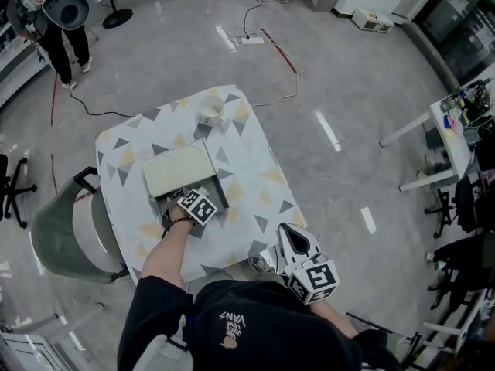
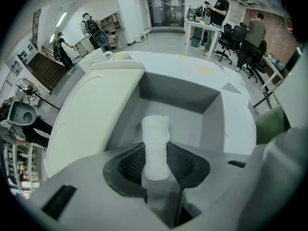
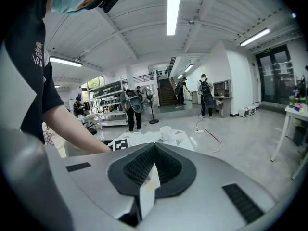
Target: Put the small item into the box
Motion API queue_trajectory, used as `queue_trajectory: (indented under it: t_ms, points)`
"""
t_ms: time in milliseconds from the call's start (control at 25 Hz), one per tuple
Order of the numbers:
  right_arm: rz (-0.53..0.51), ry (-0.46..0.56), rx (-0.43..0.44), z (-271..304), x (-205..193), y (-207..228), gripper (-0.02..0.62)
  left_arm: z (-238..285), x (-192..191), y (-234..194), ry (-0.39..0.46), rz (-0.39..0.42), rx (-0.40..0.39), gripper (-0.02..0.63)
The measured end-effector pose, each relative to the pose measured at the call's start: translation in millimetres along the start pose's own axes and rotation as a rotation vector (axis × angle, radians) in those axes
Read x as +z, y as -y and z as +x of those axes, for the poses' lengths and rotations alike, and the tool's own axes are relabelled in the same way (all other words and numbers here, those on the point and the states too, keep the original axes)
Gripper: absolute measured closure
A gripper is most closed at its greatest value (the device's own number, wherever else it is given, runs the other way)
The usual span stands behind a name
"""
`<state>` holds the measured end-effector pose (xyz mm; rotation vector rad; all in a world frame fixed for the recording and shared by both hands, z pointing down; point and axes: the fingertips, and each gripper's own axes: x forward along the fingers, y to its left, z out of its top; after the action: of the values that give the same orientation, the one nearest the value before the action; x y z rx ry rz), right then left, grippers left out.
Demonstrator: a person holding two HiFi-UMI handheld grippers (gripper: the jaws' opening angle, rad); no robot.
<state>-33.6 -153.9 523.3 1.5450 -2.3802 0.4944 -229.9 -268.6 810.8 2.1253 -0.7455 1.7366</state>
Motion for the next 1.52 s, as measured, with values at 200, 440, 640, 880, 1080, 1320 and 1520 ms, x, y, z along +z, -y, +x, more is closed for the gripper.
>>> queue_trajectory:
  t_ms: [200, 440, 640, 880, 1080, 1320, 1520]
  points:
    - [0.008, -0.010, -0.027, 0, 8, 3, 0.597, 2, 1, 0, -0.009, 0.005, -0.006, 0.474]
    - [0.021, -0.013, -0.030, -2, 8, 3, 0.597, 3, 0, 0, -0.009, -0.006, -0.007, 0.474]
    - [0.001, 0.004, -0.004, -5, 4, 5, 0.597, -1, -3, 1, -0.008, 0.001, -0.006, 0.449]
    - [0.005, 0.014, 0.016, -8, 1, 5, 0.596, -15, 0, 1, 0.038, 0.007, 0.013, 0.442]
    - [-0.002, 0.022, 0.046, -9, 4, 4, 0.596, -42, 10, 0, 0.134, -0.011, 0.045, 0.442]
    - [-0.014, 0.031, 0.097, -7, 7, 0, 0.597, -85, 17, -7, 0.272, -0.076, 0.145, 0.443]
    - [-0.029, 0.047, 0.160, -3, 12, -7, 0.596, -132, 19, -9, 0.392, -0.156, 0.218, 0.482]
